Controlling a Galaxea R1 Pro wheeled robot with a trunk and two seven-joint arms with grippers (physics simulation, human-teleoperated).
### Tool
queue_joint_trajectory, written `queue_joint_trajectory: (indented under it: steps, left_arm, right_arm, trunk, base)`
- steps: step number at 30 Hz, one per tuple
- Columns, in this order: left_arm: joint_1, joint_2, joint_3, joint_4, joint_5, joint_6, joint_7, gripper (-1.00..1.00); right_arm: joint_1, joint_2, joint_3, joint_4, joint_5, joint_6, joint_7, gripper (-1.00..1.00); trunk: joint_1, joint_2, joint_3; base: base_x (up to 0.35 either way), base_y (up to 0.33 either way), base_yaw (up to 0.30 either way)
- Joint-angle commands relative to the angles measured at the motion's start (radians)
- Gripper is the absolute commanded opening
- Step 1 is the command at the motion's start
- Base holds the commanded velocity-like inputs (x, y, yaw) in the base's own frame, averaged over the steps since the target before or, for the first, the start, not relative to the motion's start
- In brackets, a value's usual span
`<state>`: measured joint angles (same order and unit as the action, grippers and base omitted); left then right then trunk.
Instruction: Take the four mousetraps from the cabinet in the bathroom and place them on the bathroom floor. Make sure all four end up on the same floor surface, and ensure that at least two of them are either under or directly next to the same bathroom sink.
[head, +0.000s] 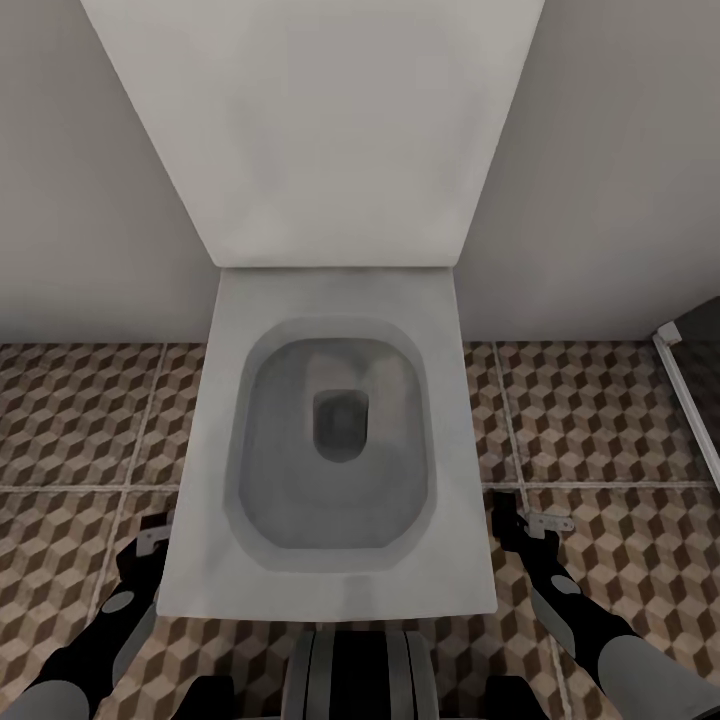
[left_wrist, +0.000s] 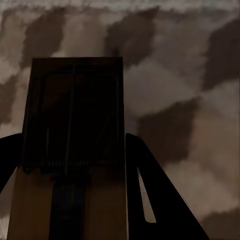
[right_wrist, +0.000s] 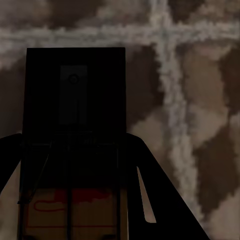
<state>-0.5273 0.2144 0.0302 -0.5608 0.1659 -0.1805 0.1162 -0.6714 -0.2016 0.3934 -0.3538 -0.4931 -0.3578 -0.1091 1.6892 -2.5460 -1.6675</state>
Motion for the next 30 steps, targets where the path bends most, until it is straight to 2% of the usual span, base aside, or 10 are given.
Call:
queue_joint_trajectory:
  steps: [1,10,23,30]
  left_arm:
    - [0.000,0.000,-0.003,0.002,0.006,-0.003,0.004,-1.00]
    - [0.000,-0.001,-0.003,0.007,0.006,0.059,0.006,-1.00]
    - [0.000,-0.003,-0.003,0.006,0.007,0.058,0.007,-1.00]
    - [0.000,-0.004,-0.003,0.006,0.006,0.029,0.009,-1.00]
  right_arm:
    - [0.000,-0.001,0.009,-0.001,-0.007,-0.003,-0.007,-1.00]
    - [0.000,-0.001,0.009,-0.001,-0.006,-0.003,-0.007,-1.00]
    - [0.000,-0.001,0.009,-0.001,-0.007,-0.003,-0.007,-1.00]
    - [0.000,-0.001,0.009,-0.001,-0.007,-0.003,-0.007,-1.00]
  trunk:
    - [0.000,0.000,0.000]
    - [0.000,0.000,0.000]
    - [0.000,0.000,0.000]
    - [0.000,0.000,0.000]
  base:
    - [0.000,0.000,0.000]
    - [0.000,0.000,0.000]
    - [0.000,0.000,0.000]
    - [0.000,0.000,0.000]
